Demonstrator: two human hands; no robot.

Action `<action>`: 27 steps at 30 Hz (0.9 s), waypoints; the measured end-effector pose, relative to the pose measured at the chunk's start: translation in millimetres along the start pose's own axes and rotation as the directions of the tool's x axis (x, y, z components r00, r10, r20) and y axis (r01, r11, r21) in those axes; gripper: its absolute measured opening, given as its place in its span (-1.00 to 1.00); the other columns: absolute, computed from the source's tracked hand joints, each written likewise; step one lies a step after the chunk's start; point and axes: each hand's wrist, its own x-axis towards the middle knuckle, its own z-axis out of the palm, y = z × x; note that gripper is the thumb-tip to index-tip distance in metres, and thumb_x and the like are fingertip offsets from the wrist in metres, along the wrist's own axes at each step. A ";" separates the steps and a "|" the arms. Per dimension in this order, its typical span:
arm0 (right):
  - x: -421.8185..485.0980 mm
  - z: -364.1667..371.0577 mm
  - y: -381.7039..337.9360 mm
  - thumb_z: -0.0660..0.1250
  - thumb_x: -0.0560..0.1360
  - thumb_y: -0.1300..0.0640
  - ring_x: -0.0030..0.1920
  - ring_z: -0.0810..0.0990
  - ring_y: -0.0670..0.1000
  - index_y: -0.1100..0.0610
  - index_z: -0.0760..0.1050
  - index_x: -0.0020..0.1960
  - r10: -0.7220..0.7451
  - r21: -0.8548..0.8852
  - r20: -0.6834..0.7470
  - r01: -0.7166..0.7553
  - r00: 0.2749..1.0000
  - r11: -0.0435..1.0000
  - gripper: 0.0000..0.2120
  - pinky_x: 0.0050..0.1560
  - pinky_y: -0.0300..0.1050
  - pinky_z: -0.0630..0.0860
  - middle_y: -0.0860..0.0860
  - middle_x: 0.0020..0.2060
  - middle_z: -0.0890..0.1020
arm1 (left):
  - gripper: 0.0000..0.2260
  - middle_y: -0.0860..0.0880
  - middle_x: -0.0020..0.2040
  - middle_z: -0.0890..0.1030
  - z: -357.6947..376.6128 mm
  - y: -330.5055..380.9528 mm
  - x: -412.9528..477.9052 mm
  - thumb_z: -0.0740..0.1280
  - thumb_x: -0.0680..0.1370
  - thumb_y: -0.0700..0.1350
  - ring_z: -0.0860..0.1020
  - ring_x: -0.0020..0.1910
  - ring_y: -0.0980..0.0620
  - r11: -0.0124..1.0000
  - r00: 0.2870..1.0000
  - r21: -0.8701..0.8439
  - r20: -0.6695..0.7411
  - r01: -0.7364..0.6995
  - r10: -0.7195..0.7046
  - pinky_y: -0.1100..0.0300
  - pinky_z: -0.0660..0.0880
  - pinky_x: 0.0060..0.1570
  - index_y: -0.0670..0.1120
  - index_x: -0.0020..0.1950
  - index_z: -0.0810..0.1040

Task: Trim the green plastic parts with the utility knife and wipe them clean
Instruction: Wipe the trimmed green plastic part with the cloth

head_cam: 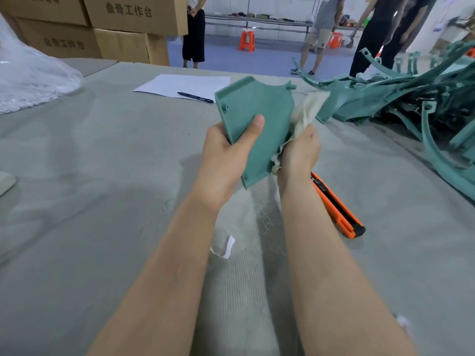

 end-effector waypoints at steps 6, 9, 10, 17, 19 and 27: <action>7.1 -7.3 14.0 0.12 0.60 0.19 -0.40 0.36 0.04 0.06 0.31 -0.41 0.132 0.122 0.059 -0.138 0.990 0.983 -0.61 -0.37 -0.16 0.25 0.00 -0.50 0.39 | -0.91 -0.08 0.04 0.67 -14.1 5.8 4.5 0.30 0.59 -0.22 0.65 0.05 -0.03 0.990 0.994 -0.113 -0.068 0.081 -0.089 0.05 0.58 0.08 -0.12 0.04 0.59; 15.0 -8.8 24.4 0.10 0.61 0.25 -0.23 0.34 0.03 0.05 0.26 -0.39 0.058 -0.039 -0.046 -0.060 0.997 0.997 -0.61 -0.20 -0.06 0.26 0.00 -0.38 0.41 | -0.89 -0.09 0.06 0.66 -15.9 6.1 4.9 0.30 0.58 -0.22 0.64 0.07 -0.06 0.992 0.993 -0.068 -0.043 0.109 -0.112 0.00 0.57 0.11 -0.14 0.08 0.59; 14.6 -9.3 24.3 0.09 0.62 0.23 -0.21 0.36 0.03 0.05 0.29 -0.33 0.043 -0.090 -0.055 -0.048 0.998 0.995 -0.65 -0.17 -0.10 0.28 0.00 -0.31 0.45 | -0.90 -0.08 0.04 0.67 -16.5 6.1 5.1 0.31 0.58 -0.21 0.65 0.06 -0.06 0.993 0.993 -0.052 -0.042 0.106 -0.108 -0.01 0.57 0.11 -0.12 0.06 0.59; -0.9 -3.6 18.7 0.12 0.63 -0.11 0.15 0.49 0.01 0.01 0.41 0.30 0.043 -0.047 0.205 -0.034 0.978 0.998 -0.67 0.21 -0.11 0.39 -0.03 0.21 0.51 | -0.90 -0.03 0.00 0.68 -22.8 5.4 6.8 0.30 0.59 -0.21 0.66 0.02 -0.03 0.998 0.996 -0.040 -0.068 0.056 -0.059 -0.03 0.57 0.09 -0.07 0.02 0.60; 4.3 -10.7 10.7 0.15 0.64 0.04 -0.09 0.56 0.05 -0.04 0.48 -0.03 0.110 0.089 0.136 -0.123 0.985 0.988 -0.85 0.00 -0.01 0.52 0.07 0.04 0.60 | -0.87 -0.03 0.01 0.69 -29.6 9.9 4.9 0.29 0.59 -0.22 0.66 0.04 -0.03 0.991 0.997 -0.129 0.073 0.043 -0.034 0.04 0.59 0.01 -0.09 0.04 0.62; 34.5 -35.5 14.7 0.25 0.55 0.21 -0.25 0.50 0.09 0.10 0.45 -0.10 0.279 0.037 0.060 -0.282 0.958 0.959 -0.93 -0.29 -0.12 0.45 0.13 -0.15 0.56 | -0.82 0.00 -0.07 0.71 -39.7 33.1 -7.7 0.32 0.48 -0.17 0.68 -0.05 0.02 0.999 0.967 -0.046 0.255 0.025 -0.012 0.19 0.60 -0.13 0.00 -0.13 0.73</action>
